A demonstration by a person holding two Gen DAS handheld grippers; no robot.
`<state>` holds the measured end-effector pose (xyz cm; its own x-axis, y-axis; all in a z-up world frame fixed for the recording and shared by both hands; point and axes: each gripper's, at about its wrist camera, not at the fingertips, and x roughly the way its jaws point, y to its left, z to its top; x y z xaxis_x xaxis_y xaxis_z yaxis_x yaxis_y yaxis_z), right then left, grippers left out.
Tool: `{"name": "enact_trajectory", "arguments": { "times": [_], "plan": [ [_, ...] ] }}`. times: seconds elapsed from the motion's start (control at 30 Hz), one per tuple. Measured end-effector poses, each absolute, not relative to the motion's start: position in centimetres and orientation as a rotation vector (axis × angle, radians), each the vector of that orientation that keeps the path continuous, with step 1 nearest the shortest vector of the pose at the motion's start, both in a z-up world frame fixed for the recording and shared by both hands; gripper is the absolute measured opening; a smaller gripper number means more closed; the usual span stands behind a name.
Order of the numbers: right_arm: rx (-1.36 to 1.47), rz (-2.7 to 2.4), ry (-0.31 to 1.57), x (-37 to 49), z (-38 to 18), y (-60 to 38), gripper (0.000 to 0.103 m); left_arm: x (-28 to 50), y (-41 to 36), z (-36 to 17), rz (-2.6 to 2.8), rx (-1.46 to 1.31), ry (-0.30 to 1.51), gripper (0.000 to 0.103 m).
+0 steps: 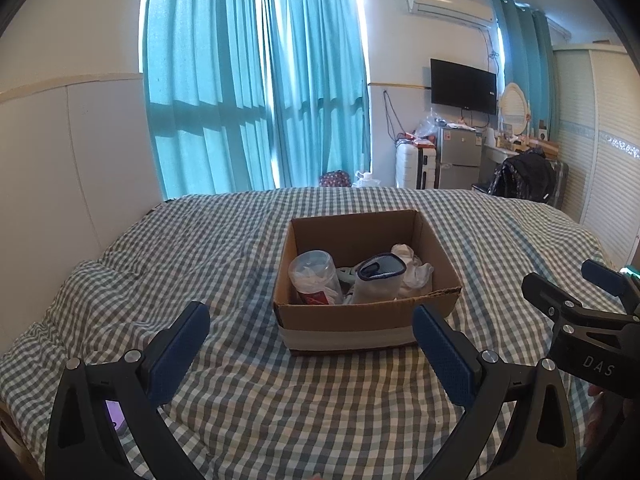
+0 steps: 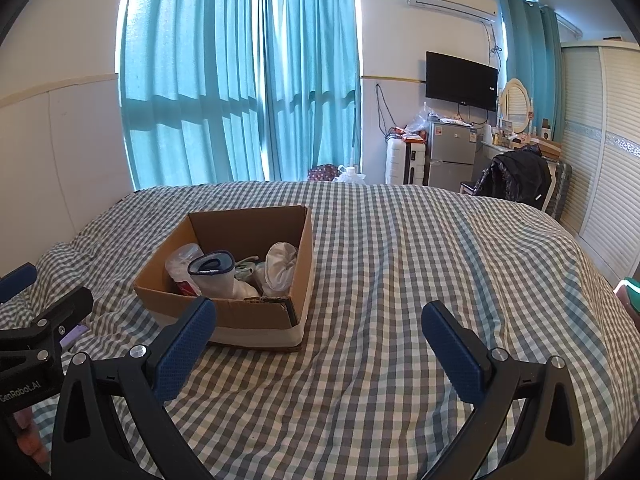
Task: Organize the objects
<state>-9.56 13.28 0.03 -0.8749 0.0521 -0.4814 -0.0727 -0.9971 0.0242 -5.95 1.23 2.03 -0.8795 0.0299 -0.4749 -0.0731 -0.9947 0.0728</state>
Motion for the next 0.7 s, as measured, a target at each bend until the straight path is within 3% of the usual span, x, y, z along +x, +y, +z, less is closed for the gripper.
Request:
{"name": "enact_trajectory", "arguments": {
  "times": [0.7],
  "plan": [
    [-0.778, 2.984, 0.053, -9.59, -0.31, 12.70, 0.103, -5.68, 0.87, 1.49, 2.995, -0.765, 0.153, 0.103]
  ]
}}
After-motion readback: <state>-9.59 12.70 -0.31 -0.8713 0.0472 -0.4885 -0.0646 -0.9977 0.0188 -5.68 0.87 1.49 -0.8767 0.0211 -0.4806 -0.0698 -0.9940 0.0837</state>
